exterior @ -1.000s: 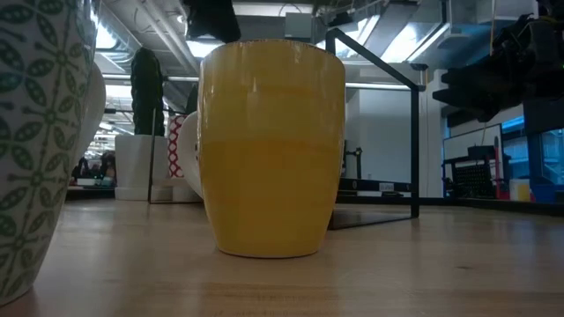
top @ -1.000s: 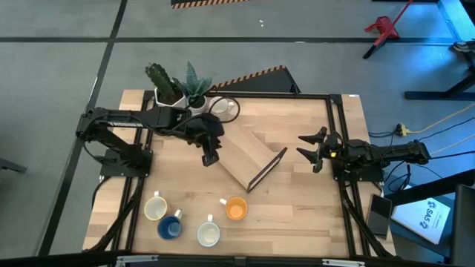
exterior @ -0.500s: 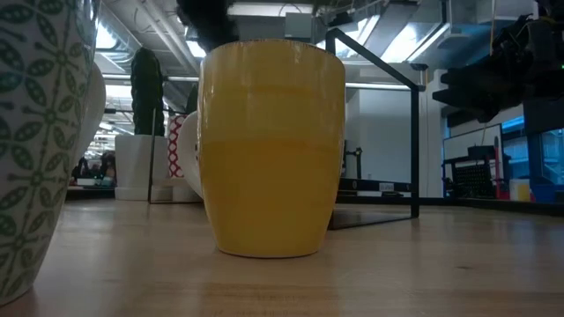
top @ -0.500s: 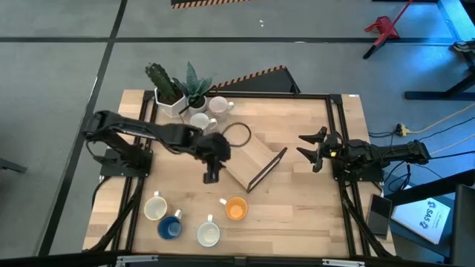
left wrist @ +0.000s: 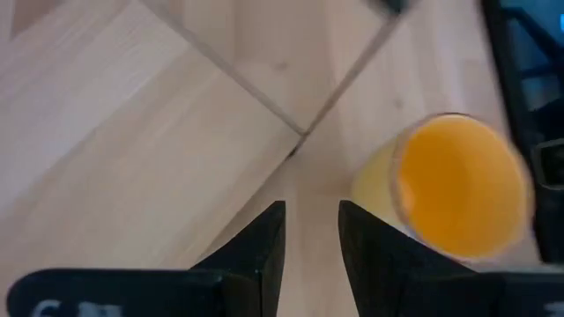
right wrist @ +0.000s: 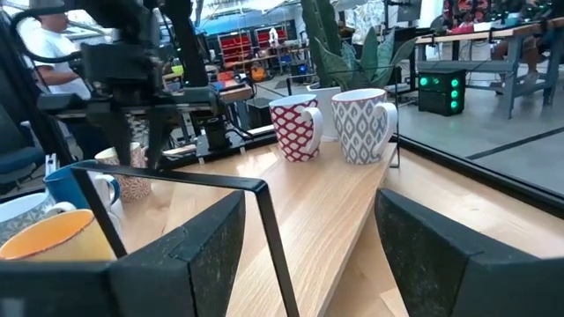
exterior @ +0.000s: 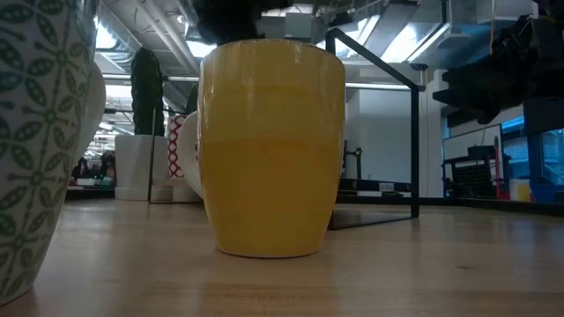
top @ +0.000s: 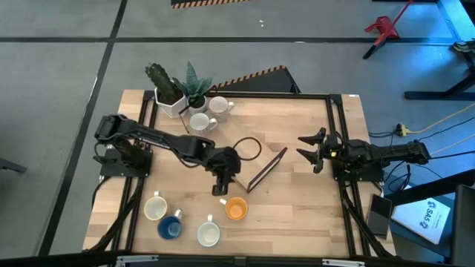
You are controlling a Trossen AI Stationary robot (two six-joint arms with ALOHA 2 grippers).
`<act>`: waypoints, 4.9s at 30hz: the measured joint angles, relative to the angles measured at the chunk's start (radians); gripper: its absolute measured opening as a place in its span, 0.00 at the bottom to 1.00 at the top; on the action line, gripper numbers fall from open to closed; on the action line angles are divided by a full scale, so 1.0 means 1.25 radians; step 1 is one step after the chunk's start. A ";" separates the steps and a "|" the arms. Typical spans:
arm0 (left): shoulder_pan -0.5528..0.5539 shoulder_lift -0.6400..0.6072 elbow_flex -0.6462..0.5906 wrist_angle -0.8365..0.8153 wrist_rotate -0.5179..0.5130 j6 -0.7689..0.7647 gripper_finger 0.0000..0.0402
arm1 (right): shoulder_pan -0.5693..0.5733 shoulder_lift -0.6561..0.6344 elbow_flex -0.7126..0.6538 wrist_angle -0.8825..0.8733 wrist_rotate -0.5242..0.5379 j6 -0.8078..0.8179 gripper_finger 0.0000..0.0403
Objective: Place coffee mugs
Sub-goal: Put the yellow mug on the shelf
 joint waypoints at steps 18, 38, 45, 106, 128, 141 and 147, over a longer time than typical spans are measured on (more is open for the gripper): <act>-0.085 0.034 0.014 0.043 0.003 -0.206 0.25 | 0.000 0.001 0.000 -0.006 -0.062 -0.022 0.60; -0.138 0.045 0.013 0.015 -0.093 -0.271 0.25 | 0.000 0.008 0.000 -0.006 -0.062 -0.068 0.60; -0.148 0.089 0.013 0.044 -0.088 -0.283 0.25 | 0.000 0.012 0.000 -0.007 -0.071 -0.068 0.60; 0.170 -0.117 0.130 -0.182 -0.217 -0.441 0.02 | 0.000 0.021 0.000 -0.007 -0.064 -0.070 0.60; 0.301 0.004 0.131 -0.184 -0.155 -0.204 0.02 | 0.000 0.021 0.000 -0.007 -0.062 -0.070 0.60; 0.340 0.004 0.131 -0.202 0.014 0.306 0.02 | 0.000 0.021 0.000 -0.006 -0.062 -0.070 0.60; 0.358 0.004 0.131 -0.204 0.011 0.464 0.02 | 0.000 0.021 0.000 -0.006 -0.062 -0.070 0.60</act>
